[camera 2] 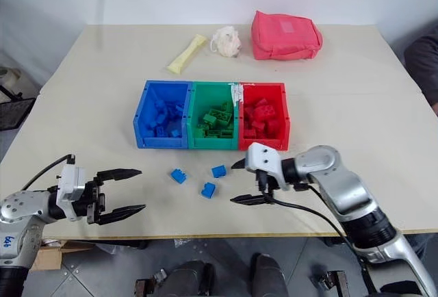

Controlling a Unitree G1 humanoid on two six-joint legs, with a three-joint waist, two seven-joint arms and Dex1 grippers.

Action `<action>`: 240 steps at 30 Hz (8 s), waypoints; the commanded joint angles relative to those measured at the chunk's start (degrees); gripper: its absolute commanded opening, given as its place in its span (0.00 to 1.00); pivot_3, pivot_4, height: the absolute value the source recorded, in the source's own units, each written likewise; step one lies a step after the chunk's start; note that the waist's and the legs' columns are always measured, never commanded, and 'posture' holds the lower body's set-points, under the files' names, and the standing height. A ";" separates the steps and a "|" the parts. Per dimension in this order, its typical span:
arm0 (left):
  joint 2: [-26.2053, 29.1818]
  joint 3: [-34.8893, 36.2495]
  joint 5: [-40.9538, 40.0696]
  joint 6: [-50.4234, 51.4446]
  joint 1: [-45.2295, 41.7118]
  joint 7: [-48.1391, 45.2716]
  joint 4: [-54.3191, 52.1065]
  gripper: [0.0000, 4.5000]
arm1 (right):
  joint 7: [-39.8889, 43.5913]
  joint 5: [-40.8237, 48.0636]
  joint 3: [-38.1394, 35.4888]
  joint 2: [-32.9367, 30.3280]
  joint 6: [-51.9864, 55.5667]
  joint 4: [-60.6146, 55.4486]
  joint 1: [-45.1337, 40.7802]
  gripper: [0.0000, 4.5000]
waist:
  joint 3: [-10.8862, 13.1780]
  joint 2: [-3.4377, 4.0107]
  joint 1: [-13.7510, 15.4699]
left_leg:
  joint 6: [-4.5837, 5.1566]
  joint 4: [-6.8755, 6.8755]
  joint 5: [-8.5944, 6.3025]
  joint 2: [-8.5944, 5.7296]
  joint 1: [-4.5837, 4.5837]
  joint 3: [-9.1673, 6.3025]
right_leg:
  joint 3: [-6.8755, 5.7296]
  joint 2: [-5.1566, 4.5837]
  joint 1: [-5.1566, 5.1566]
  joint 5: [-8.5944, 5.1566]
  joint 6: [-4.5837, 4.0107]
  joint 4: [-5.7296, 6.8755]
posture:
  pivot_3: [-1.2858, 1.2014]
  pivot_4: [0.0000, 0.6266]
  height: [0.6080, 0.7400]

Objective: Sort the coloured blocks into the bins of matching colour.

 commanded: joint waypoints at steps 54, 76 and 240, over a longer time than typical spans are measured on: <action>-15.20 9.75 -4.31 -0.73 6.16 26.66 -17.59 1.00 | -22.14 -5.60 -5.35 37.18 -17.23 45.98 -35.16 0.36 | -0.03 -0.04 -1.94 | -0.04 -0.01 0.01 -0.14 0.04 -0.10 | 0.03 0.16 -0.32 -0.04 -0.07 0.70 | 0.52 0.24 1.00; -10.66 6.84 -4.15 0.57 0.59 20.17 -11.46 1.00 | -3.98 -0.27 -5.65 21.92 -11.57 25.41 -21.77 0.99 | -0.03 -0.05 -1.60 | 0.00 0.00 0.00 -0.23 -0.03 -0.12 | 0.07 0.12 -0.31 -0.04 -0.07 0.65 | 0.52 0.24 1.00; -3.71 -21.53 17.55 14.65 -18.27 16.38 -0.29 1.00 | 1.91 12.17 -24.47 -7.99 -14.19 -1.33 17.88 0.99 | 0.01 0.00 1.46 | -0.03 0.06 0.01 -0.01 0.06 0.04 | -0.05 0.25 0.10 -0.03 -0.05 0.09 | 0.52 0.24 1.00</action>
